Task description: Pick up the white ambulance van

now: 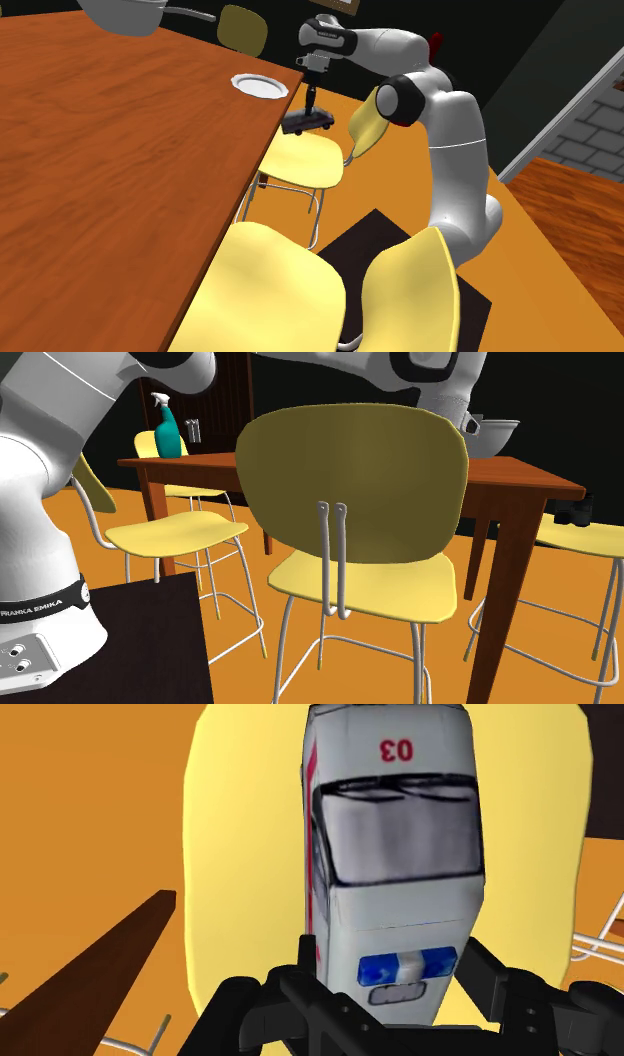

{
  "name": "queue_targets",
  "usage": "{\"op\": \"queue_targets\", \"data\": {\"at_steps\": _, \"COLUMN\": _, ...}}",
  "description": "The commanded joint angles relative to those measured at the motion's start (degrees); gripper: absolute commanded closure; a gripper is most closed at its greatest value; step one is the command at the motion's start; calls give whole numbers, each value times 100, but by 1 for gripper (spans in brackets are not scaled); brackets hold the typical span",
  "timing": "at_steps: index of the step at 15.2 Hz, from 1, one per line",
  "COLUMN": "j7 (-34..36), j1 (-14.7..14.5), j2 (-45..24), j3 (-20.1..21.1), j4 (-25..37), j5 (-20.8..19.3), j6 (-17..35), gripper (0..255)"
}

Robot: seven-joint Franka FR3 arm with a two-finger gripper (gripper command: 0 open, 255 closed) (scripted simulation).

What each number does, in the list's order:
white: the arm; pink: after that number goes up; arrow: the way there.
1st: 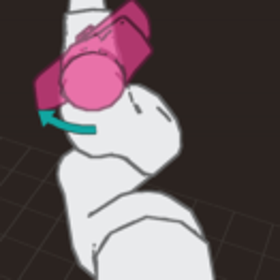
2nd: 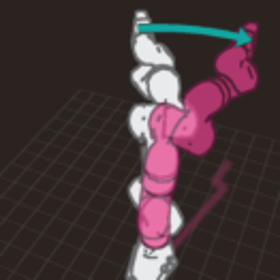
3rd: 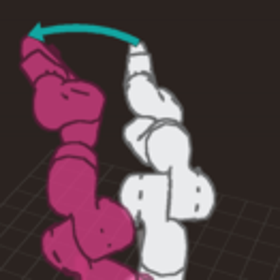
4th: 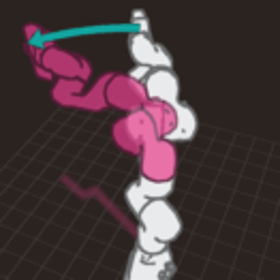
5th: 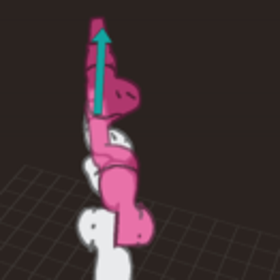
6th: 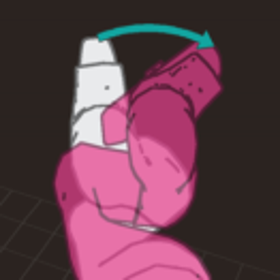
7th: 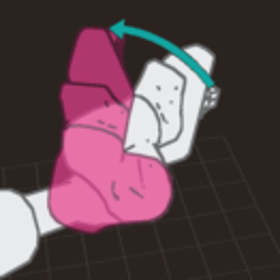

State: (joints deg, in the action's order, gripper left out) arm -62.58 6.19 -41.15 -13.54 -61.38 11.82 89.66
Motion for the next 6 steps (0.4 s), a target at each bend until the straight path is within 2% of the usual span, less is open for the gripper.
{"op": "queue_targets", "data": {"at_steps": 1, "j7": 12, "j1": 18, "j2": 2, "j3": -1, "j4": 157, "j5": -3, "j6": -152, "gripper": 255}}
{"op": "queue_targets", "data": {"at_steps": 6, "j7": 39, "j1": 51, "j2": -24, "j3": 1, "j4": 447, "j5": -2, "j6": -411, "gripper": 255}}
